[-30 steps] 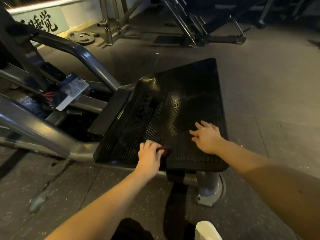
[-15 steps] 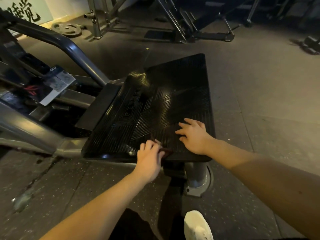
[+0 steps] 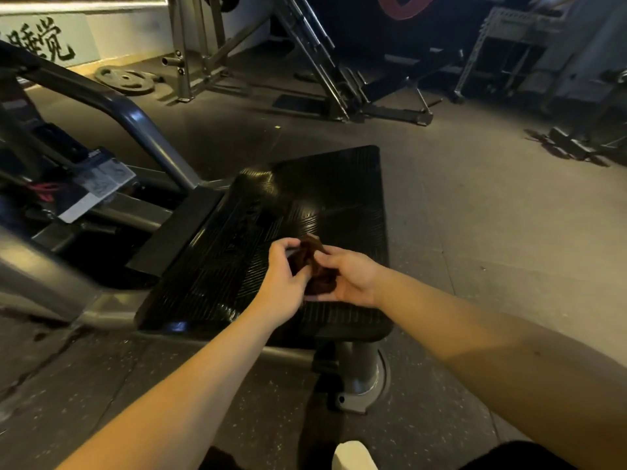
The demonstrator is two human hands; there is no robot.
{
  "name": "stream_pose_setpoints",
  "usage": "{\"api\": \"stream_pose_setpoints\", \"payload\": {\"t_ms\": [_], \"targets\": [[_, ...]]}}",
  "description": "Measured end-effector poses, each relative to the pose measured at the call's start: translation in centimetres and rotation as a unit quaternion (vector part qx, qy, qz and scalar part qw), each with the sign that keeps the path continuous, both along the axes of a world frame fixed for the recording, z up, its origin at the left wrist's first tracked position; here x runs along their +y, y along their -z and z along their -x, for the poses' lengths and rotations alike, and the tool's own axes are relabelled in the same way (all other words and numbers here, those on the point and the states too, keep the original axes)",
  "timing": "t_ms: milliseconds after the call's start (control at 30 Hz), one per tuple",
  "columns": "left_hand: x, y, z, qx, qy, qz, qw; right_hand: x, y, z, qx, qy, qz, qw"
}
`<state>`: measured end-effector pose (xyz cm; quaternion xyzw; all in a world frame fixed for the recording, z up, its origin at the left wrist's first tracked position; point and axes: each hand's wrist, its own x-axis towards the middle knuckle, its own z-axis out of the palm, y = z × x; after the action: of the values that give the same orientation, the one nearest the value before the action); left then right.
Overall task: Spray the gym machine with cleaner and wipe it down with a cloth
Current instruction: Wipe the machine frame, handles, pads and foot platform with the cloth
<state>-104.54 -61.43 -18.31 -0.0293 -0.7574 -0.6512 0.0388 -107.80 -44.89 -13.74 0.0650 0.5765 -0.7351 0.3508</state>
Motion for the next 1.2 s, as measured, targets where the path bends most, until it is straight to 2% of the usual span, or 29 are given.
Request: {"api": "stream_pose_setpoints", "payload": {"t_ms": [67,133,200,233,333,367,400,433,533,600,733,800,867,933,1000,1100,1200], "targets": [[-0.4,0.1,0.6,-0.015,0.006,0.021,1.000,0.0,-0.3,1.1,0.039,0.012,-0.056,0.998],[-1.1,0.9,1.0,-0.042,0.000,0.055,0.998,-0.1,-0.5,3.0,0.166,0.003,-0.192,0.967],[-2.0,2.4,1.1,-0.075,0.000,0.176,0.982,-0.2,-0.1,5.0,0.323,-0.035,-0.341,0.882],[-2.4,3.3,0.9,-0.107,0.012,0.242,0.964,-0.2,0.7,5.9,0.362,-0.082,-0.406,0.835],[-3.4,5.9,0.1,-0.206,0.058,0.330,0.919,-0.4,4.6,6.8,0.387,-0.282,-0.591,0.650],[-3.6,6.6,-0.1,-0.213,0.068,0.351,0.910,-0.5,5.7,6.3,0.395,-0.307,-0.614,0.610],[-3.8,7.2,-0.1,-0.211,0.079,0.376,0.899,-0.4,6.5,5.8,0.413,-0.301,-0.616,0.600],[-4.0,7.5,0.0,-0.205,0.085,0.394,0.892,-0.3,6.9,5.1,0.434,-0.284,-0.606,0.603],[-4.7,7.8,-0.1,-0.206,0.111,0.416,0.879,0.8,7.7,2.4,0.480,-0.251,-0.534,0.649],[-5.0,7.8,0.0,-0.205,0.135,0.424,0.872,1.9,7.8,-0.3,0.503,-0.267,-0.486,0.662],[-5.4,7.4,-0.1,-0.212,0.152,0.430,0.864,2.8,7.3,-2.8,0.548,-0.338,-0.426,0.635],[-5.3,7.3,-0.1,-0.212,0.150,0.428,0.866,2.9,7.2,0.2,0.548,-0.325,-0.463,0.617],[-5.2,7.3,-0.3,-0.209,0.144,0.433,0.865,2.5,6.9,4.4,0.531,-0.305,-0.533,0.584],[-5.2,7.4,-0.5,-0.211,0.142,0.433,0.865,1.7,6.8,7.2,0.506,-0.279,-0.579,0.576],[-5.3,7.5,-0.5,-0.212,0.138,0.436,0.864,0.8,7.4,6.8,0.506,-0.250,-0.572,0.595],[-5.2,7.4,-0.5,-0.217,0.141,0.434,0.863,1.5,7.7,1.5,0.519,-0.226,-0.512,0.646],[-5.1,7.3,-0.3,-0.217,0.138,0.420,0.871,3.8,7.1,-3.6,0.559,-0.277,-0.435,0.649]]}}
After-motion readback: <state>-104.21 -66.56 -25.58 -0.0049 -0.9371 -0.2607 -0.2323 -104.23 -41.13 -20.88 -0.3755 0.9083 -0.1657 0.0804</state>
